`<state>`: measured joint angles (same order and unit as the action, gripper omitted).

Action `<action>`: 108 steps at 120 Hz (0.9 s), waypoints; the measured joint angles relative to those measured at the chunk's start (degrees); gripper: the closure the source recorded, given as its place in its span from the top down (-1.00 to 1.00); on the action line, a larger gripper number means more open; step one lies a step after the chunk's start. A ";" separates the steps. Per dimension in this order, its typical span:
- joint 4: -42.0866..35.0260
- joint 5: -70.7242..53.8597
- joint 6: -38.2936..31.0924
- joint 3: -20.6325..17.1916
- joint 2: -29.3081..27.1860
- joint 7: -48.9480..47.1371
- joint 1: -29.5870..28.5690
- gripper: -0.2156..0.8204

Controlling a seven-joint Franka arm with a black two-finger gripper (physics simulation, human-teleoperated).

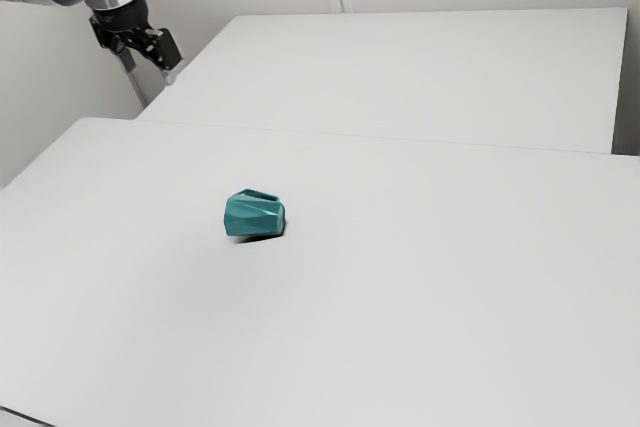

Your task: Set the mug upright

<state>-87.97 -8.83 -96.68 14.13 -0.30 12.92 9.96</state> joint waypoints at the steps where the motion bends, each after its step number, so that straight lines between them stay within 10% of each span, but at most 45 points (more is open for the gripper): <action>1: -0.04 -0.01 0.01 0.00 -0.05 0.02 -0.04 0.54; 108: -15.98 9.58 -9.17 6.71 -2.70 0.07 1.71 0.54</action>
<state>-103.95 0.76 -105.85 20.84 -3.00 12.99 11.67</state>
